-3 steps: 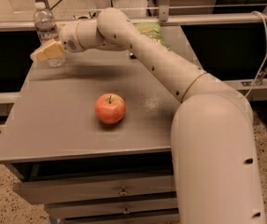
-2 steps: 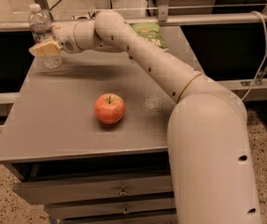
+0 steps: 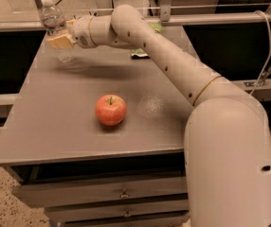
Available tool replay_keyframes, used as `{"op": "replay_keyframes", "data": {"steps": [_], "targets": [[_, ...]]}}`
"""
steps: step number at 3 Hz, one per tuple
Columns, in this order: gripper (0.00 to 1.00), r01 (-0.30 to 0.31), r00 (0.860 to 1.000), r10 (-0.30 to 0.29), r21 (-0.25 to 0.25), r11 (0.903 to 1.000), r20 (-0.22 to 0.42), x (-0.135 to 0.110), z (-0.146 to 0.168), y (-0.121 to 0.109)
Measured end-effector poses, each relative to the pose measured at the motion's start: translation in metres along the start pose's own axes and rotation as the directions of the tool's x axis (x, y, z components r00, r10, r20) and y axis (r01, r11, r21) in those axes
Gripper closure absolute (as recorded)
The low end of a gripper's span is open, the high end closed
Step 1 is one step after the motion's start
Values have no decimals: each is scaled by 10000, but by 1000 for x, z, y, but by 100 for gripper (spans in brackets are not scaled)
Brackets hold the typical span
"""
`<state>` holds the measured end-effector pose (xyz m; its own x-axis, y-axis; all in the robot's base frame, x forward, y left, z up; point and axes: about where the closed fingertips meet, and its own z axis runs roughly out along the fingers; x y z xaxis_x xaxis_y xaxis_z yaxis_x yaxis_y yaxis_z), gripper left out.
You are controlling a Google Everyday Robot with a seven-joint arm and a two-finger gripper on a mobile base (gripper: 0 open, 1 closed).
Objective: Move water bottle near green jalapeno chip bag
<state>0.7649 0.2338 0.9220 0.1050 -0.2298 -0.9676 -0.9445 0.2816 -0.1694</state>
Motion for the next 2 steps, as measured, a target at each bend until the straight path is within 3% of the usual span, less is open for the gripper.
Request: {"op": "replay_keyframes", "data": {"steps": [1,2], "targets": [[100,171,9995,-147,828,9964,-287,0,-69,-23],[100,136,9964,26,1896,9818,-846,13,-156,-41]]}}
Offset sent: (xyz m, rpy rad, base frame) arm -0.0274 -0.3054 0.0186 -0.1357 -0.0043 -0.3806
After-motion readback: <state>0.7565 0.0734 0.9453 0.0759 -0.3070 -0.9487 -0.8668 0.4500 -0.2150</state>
